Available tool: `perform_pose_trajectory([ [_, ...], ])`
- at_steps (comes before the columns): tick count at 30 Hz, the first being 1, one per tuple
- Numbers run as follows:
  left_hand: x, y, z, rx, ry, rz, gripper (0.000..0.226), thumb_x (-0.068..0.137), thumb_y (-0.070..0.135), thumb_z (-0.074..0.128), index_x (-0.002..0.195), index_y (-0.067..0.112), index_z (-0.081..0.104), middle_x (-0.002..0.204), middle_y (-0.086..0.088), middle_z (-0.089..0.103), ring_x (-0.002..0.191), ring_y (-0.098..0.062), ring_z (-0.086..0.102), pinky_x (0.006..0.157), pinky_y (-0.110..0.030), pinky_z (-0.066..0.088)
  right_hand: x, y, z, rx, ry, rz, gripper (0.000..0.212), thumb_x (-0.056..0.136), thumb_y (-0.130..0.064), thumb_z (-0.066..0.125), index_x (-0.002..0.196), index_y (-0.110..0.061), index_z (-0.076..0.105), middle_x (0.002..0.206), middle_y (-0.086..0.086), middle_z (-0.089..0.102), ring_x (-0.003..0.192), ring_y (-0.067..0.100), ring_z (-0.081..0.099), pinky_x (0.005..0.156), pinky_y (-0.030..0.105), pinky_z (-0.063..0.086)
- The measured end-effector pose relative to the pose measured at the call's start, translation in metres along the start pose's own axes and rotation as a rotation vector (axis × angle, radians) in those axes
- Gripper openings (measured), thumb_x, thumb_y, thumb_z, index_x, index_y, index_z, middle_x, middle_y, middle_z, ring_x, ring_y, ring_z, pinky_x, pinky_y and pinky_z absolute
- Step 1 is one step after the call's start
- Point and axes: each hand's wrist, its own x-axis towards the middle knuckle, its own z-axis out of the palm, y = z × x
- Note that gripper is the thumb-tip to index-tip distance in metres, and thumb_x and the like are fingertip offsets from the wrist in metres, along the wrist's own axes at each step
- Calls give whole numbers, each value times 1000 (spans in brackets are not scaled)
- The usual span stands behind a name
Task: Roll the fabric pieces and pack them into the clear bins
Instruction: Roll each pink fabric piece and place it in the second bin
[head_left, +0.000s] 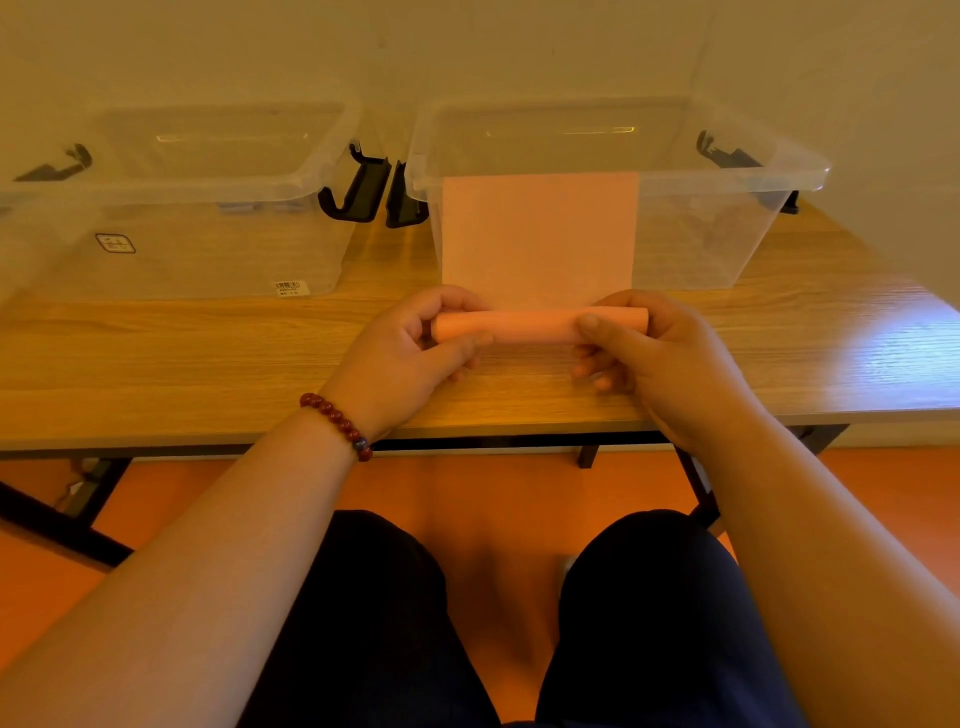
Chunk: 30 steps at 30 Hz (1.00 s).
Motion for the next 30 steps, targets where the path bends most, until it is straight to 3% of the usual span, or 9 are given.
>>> perform_pose_trajectory([
  [5,0,0,1,-9,14,0,13,92,22,59,97,34,58,79,10,64,65,4,61,60,-9,48,0,1,-2,-17,-45,8,27,81,-14,75,102,-27,63,81,3,71,77,25,66,66,32,52],
  [10,0,-1,0,2,-12,18,30,86,17,67,102,40,56,96,11,59,78,-3,61,66,-13,52,0,0,0,-51,-10,-8,5,89,-18,67,94,-17,66,72,1,68,64,15,64,59,25,50],
  [17,1,-2,0,22,7,18,18,90,21,62,102,34,58,84,7,62,65,4,59,59,-10,48,0,0,-1,-50,-39,21,28,81,-13,74,103,-25,63,76,1,70,69,17,66,62,26,53],
  [22,0,-1,0,79,-37,11,32,87,26,65,103,48,49,94,11,54,76,-8,57,64,-23,53,0,-1,0,-70,-20,2,10,89,-18,68,98,-15,66,75,1,69,65,15,64,60,25,50],
  [25,-1,1,1,175,-57,28,30,90,30,61,103,50,44,89,12,53,72,-8,54,60,-17,48,0,-3,1,-68,-28,7,9,91,-20,65,98,-15,65,73,0,69,64,14,64,58,24,50],
  [30,-1,1,2,240,-69,32,23,94,32,54,110,44,42,87,11,53,71,-9,54,58,-18,47,1,-2,2,-132,-75,16,27,81,-18,76,102,-27,62,78,4,71,70,21,67,66,33,55],
])
